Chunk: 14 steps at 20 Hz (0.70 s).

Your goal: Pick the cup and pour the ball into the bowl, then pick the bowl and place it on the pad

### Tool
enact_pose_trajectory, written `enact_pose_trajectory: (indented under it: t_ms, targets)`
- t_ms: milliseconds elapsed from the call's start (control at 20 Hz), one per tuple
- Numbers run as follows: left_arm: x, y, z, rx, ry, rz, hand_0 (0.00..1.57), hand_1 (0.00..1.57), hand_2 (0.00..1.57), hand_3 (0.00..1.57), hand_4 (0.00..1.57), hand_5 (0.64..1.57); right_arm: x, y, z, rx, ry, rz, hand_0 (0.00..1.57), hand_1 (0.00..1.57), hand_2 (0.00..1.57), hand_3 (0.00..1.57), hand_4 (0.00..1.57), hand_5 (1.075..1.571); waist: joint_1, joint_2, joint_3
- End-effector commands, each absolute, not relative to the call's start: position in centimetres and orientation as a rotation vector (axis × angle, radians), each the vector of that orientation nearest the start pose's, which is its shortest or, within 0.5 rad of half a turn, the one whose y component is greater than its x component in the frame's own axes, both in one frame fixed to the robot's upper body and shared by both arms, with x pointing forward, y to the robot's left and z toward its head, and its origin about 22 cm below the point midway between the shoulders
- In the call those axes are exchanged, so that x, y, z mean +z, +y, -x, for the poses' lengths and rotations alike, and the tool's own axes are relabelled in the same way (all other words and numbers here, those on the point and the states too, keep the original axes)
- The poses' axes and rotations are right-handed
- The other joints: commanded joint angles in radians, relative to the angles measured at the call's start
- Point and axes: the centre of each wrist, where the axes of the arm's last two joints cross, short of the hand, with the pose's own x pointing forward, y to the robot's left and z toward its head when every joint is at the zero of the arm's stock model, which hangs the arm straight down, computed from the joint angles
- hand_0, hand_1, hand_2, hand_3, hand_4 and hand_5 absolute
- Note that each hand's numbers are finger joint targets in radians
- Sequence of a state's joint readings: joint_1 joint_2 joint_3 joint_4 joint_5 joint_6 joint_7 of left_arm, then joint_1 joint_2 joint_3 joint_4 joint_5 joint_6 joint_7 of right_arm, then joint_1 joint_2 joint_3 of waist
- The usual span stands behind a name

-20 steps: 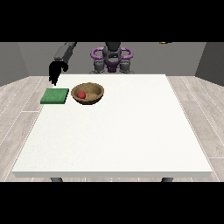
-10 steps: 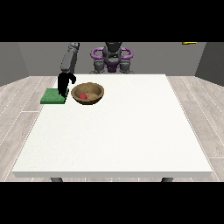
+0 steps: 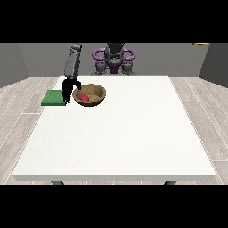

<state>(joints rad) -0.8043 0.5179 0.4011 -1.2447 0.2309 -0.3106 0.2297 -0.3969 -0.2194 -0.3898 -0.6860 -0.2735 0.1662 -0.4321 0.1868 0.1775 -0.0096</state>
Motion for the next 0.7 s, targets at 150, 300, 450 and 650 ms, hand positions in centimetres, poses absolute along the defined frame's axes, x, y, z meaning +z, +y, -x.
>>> enact_pose_trajectory:
  t_ms: [150, 300, 450, 650]
  targets:
    - [27.2, 37.1, -35.7, -0.170, -1.950, -0.065, 0.00, 0.00, 0.00, 0.00, 1.01, 1.539, -6.4, -35.8, -31.4, -0.380, -1.600, 0.008, 0.00, 0.00, 0.00, 0.00, 0.47, 1.548, -0.006, 0.052, 0.0108]
    - [25.6, 37.6, -35.3, -0.206, -1.983, -0.071, 0.00, 0.00, 0.00, 0.00, 1.02, 1.536, -8.0, -33.7, -30.7, -0.379, -1.617, 0.018, 0.00, 0.00, 0.00, 0.00, 0.45, 1.547, 0.012, 0.087, 0.0102]
    - [26.9, 37.7, -35.5, -0.182, -1.965, -0.068, 0.00, 0.00, 0.00, 0.00, 1.02, 1.536, -6.2, -31.4, -33.2, -0.386, -1.596, -0.012, 0.00, 0.00, 0.00, 0.00, 0.44, 1.547, 0.008, 0.050, 0.0098]
    - [25.1, 39.2, -34.3, -0.201, -1.954, -0.056, 0.00, 0.00, 0.00, 0.00, 1.02, 1.545, -7.2, -31.7, -32.6, -0.401, -1.597, 0.002, 0.00, 0.00, 0.00, 0.00, 0.47, 1.547, 0.030, 0.045, 0.0101]
